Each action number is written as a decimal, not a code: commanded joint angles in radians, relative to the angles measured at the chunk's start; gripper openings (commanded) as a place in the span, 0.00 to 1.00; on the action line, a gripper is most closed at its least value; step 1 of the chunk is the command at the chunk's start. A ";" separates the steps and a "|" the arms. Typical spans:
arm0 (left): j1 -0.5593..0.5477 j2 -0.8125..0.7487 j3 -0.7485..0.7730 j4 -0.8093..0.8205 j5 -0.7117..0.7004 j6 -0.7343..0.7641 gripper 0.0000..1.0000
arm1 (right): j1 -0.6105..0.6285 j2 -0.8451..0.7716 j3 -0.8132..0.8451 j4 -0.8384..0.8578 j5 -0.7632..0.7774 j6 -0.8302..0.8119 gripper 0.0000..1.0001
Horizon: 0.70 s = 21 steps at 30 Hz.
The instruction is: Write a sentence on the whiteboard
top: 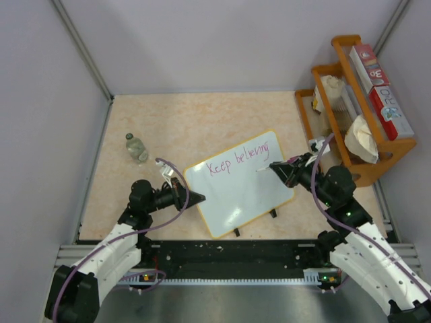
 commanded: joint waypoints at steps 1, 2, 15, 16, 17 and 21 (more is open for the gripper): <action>-0.011 0.013 -0.031 -0.060 0.029 0.145 0.00 | 0.101 -0.011 -0.013 0.065 0.021 -0.045 0.00; -0.011 0.014 -0.031 -0.060 0.030 0.145 0.00 | 0.127 -0.009 -0.013 0.065 0.038 -0.061 0.00; -0.011 0.014 -0.031 -0.060 0.030 0.145 0.00 | 0.444 0.112 -0.018 0.166 0.263 -0.084 0.00; -0.011 0.014 -0.031 -0.060 0.030 0.145 0.00 | 0.466 0.123 -0.013 0.174 0.280 -0.082 0.00; -0.011 0.013 -0.032 -0.058 0.030 0.145 0.00 | 0.481 0.147 -0.010 0.188 0.293 -0.082 0.00; -0.011 0.010 -0.032 -0.060 0.030 0.145 0.00 | 0.546 0.213 0.004 0.239 0.343 -0.075 0.00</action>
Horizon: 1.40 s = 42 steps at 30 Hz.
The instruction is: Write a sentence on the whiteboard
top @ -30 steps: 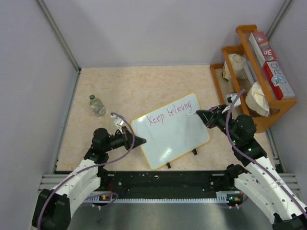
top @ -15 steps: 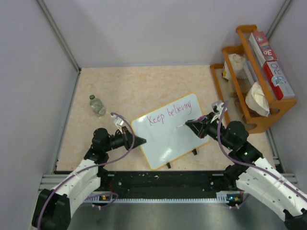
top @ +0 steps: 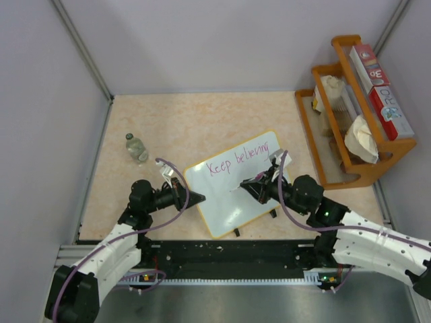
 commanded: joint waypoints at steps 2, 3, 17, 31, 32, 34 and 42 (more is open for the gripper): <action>-0.011 0.006 -0.032 -0.060 0.028 0.145 0.00 | 0.079 0.076 0.029 0.123 0.097 0.003 0.00; -0.011 0.008 -0.032 -0.060 0.030 0.145 0.00 | 0.086 0.102 0.031 0.143 0.107 0.004 0.00; -0.011 0.008 -0.032 -0.059 0.031 0.145 0.00 | 0.140 0.207 0.083 0.215 0.153 0.016 0.00; -0.011 0.003 -0.034 -0.060 0.030 0.145 0.00 | 0.139 0.290 0.132 0.188 0.193 0.024 0.00; -0.011 0.003 -0.034 -0.060 0.030 0.145 0.00 | 0.139 0.291 0.131 0.186 0.193 0.026 0.00; -0.011 0.003 -0.034 -0.060 0.030 0.145 0.00 | 0.139 0.296 0.127 0.188 0.189 0.024 0.00; -0.011 0.006 -0.032 -0.059 0.030 0.145 0.00 | 0.140 0.307 0.112 0.195 0.170 0.029 0.00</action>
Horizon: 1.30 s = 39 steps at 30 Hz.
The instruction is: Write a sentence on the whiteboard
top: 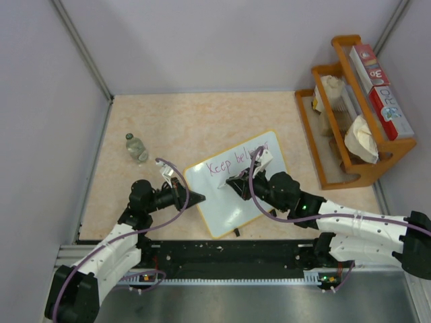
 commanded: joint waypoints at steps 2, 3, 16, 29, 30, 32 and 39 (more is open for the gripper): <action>-0.011 0.005 -0.032 -0.060 0.030 0.145 0.00 | 0.014 0.012 0.027 0.037 -0.020 0.011 0.00; -0.009 0.006 -0.032 -0.058 0.030 0.145 0.00 | 0.014 0.012 0.024 0.037 -0.020 0.011 0.00; -0.009 0.008 -0.032 -0.058 0.032 0.145 0.00 | 0.014 0.009 0.008 -0.010 -0.037 0.016 0.00; -0.011 0.010 -0.032 -0.058 0.033 0.145 0.00 | 0.014 -0.043 -0.029 -0.052 0.000 0.024 0.00; -0.011 0.010 -0.032 -0.057 0.032 0.145 0.00 | 0.014 -0.042 -0.032 -0.050 -0.003 0.024 0.00; -0.011 0.010 -0.032 -0.057 0.032 0.145 0.00 | 0.014 -0.040 -0.035 -0.049 -0.017 0.027 0.00; -0.011 0.008 -0.032 -0.057 0.032 0.145 0.00 | 0.014 -0.022 -0.038 -0.016 -0.061 0.039 0.00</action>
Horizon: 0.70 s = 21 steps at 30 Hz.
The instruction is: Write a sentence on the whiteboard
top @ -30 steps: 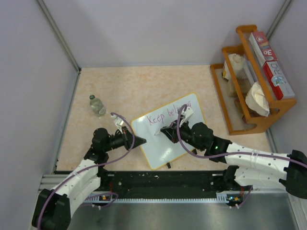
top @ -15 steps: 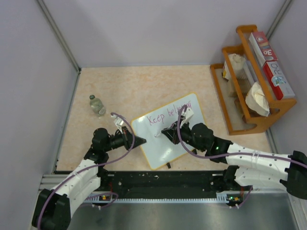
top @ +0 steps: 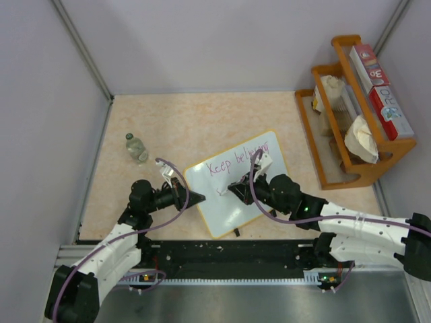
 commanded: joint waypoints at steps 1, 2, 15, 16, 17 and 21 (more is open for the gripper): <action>-0.011 0.008 -0.032 -0.057 0.032 0.145 0.00 | 0.015 0.013 -0.006 0.051 -0.024 0.020 0.00; -0.011 0.009 -0.032 -0.057 0.032 0.145 0.00 | 0.015 0.016 -0.006 0.059 -0.025 0.025 0.00; -0.011 0.003 -0.034 -0.060 0.030 0.146 0.00 | 0.013 0.007 0.077 0.052 -0.018 0.052 0.00; -0.011 0.003 -0.034 -0.060 0.030 0.145 0.00 | 0.013 -0.004 0.075 0.052 -0.021 0.055 0.00; -0.011 0.001 -0.034 -0.060 0.030 0.145 0.00 | 0.012 -0.014 0.077 0.052 -0.022 0.057 0.00; -0.009 0.003 -0.034 -0.060 0.030 0.146 0.00 | -0.005 -0.053 0.080 0.032 -0.027 0.057 0.00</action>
